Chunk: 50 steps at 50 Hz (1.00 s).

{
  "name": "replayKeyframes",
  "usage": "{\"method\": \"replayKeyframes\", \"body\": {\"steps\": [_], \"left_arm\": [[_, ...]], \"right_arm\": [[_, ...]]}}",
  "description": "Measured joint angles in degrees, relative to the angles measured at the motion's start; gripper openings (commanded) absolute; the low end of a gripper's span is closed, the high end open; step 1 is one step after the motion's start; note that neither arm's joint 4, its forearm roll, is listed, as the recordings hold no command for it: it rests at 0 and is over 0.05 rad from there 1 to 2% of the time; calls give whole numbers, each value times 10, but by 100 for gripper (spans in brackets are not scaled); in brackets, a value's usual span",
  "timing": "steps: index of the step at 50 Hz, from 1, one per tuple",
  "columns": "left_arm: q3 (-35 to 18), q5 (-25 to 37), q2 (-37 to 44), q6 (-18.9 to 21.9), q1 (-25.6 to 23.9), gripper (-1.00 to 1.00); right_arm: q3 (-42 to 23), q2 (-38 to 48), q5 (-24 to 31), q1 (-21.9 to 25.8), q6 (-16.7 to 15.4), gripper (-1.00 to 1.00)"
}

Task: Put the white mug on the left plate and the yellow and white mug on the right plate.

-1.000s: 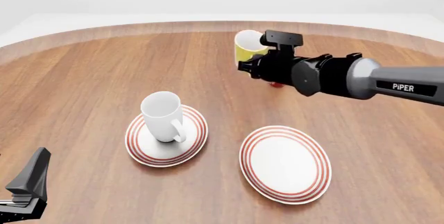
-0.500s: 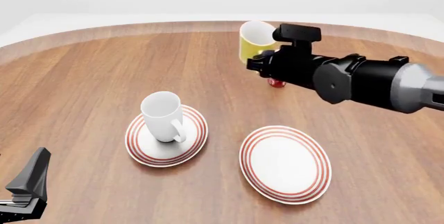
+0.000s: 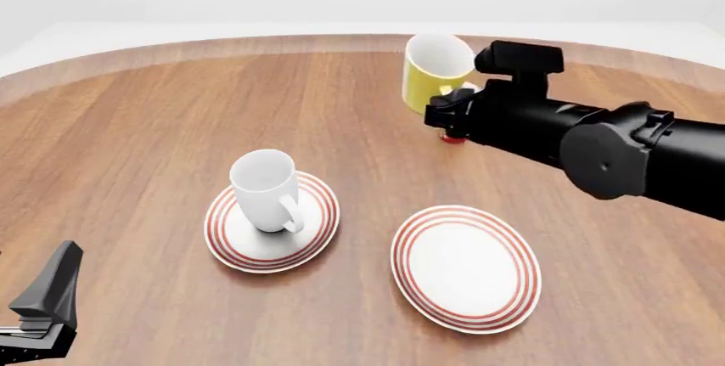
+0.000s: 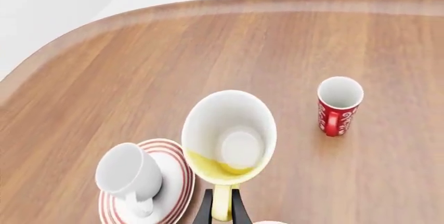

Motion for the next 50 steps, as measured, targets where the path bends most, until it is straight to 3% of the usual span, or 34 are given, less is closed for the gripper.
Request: {"method": "replayKeyframes", "body": {"steps": [50], "left_arm": [[0, 0, 0, 0, 0, 100]], "right_arm": [[153, -199, 49, 9, 0, -100]]}}
